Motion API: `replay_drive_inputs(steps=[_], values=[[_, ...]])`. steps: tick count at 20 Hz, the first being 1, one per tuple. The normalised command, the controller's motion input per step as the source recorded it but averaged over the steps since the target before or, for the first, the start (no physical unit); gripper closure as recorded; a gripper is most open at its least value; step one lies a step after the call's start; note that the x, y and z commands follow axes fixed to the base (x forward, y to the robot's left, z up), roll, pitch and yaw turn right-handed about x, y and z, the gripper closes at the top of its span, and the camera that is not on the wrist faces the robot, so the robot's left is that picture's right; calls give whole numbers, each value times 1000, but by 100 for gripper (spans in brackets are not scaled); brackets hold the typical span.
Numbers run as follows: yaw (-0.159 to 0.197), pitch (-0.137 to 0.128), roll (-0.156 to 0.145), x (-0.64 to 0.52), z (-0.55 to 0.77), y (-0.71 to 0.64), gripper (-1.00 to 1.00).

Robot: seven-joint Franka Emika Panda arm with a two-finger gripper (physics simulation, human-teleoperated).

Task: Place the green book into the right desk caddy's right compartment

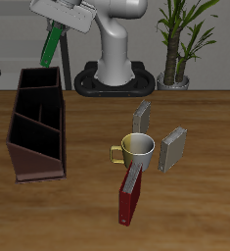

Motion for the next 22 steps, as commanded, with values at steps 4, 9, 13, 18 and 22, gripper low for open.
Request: replay_drive_inputs(steps=[4, 9, 13, 18, 22], values=[[-28, 26, 1, 102, -96, -17, 100], [-34, 34, -9, 92, -110, -43, 100], [-34, 33, -8, 83, -124, -52, 100], [-19, 31, -14, 93, -174, -71, 100], [-33, 29, -25, 64, -115, -106, 100]])
